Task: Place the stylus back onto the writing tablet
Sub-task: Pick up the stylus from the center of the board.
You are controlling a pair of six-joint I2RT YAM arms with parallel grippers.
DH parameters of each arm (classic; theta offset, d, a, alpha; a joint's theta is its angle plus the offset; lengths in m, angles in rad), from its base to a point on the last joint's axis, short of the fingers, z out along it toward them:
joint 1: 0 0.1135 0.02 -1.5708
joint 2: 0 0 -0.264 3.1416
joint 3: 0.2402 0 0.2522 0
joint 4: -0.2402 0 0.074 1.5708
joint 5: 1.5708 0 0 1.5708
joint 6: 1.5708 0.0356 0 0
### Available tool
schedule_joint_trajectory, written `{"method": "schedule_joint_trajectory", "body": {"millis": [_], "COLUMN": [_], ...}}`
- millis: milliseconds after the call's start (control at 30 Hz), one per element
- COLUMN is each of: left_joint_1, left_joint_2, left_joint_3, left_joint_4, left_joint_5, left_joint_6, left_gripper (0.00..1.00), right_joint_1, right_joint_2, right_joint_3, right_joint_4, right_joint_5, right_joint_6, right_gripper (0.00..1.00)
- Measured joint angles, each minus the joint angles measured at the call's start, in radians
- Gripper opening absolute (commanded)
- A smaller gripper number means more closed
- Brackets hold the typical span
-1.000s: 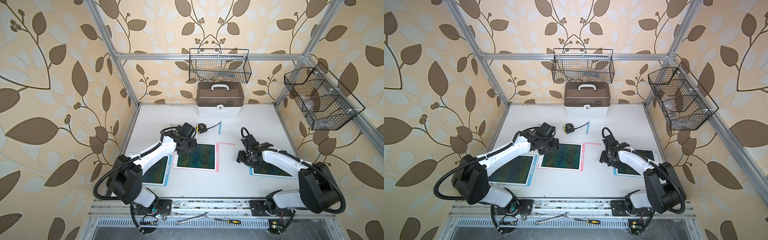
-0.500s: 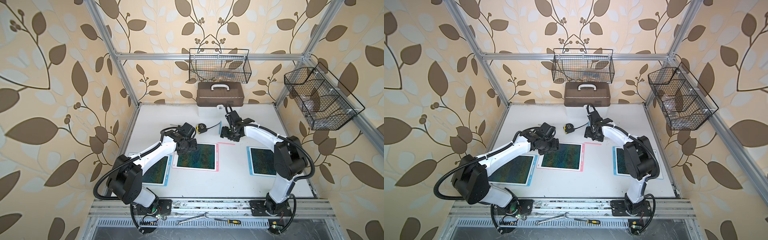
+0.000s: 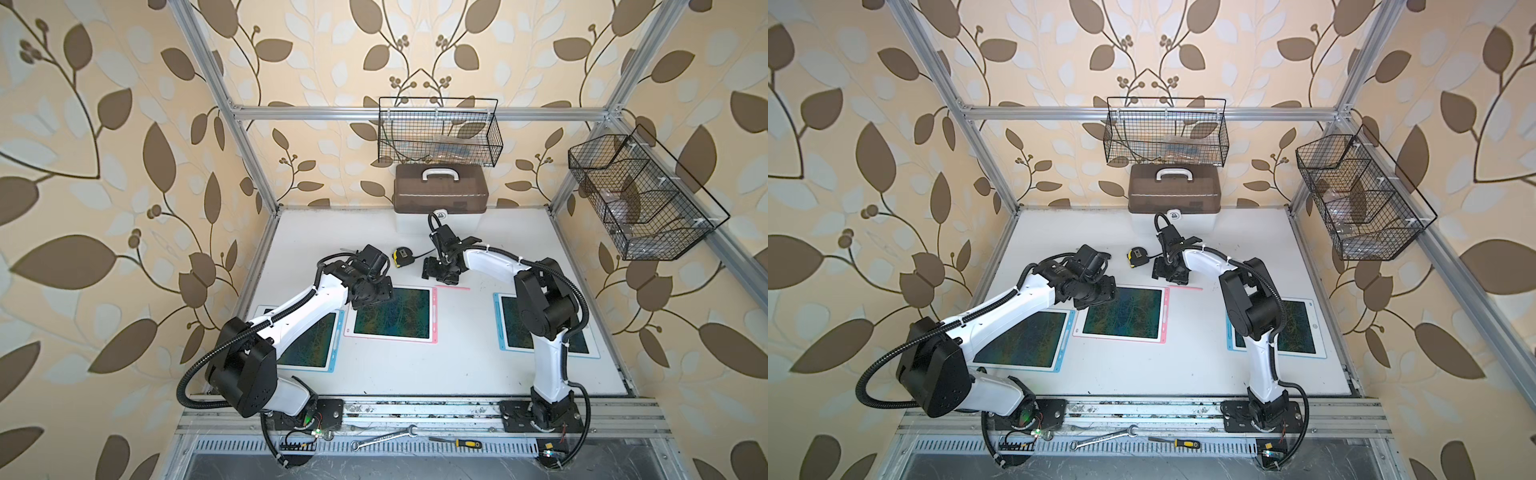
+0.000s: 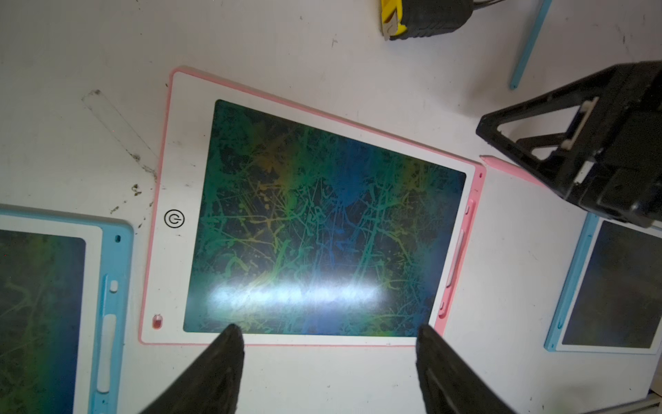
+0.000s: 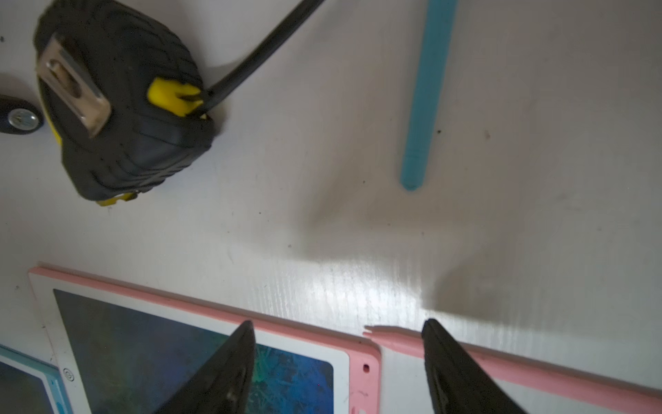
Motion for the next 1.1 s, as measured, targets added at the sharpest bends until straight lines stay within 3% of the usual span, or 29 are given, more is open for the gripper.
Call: {"method": "schedule_joint_trajectory", "body": {"millis": [300,900,1100], "left_joint_1": [0.000,0.000,0.000], "left_joint_2": [0.000,0.000,0.000], "left_joint_3": [0.000,-0.017,-0.023], "left_joint_4": [0.003,0.011,0.023], "left_joint_5": [0.000,0.000,0.000], "left_joint_6": [0.000,-0.001,-0.002], "left_gripper": [0.76,0.76,0.76], "right_joint_1": [0.003,0.000,0.000], "right_joint_2": [-0.002,-0.173,-0.215], "right_joint_3": [-0.051,-0.306,-0.365], "right_joint_4": [0.036,0.119,0.122], "right_joint_5": [-0.002,-0.002,0.016], "right_joint_6": [0.000,0.004,-0.002], "right_gripper": [0.72,0.66,0.55]}}
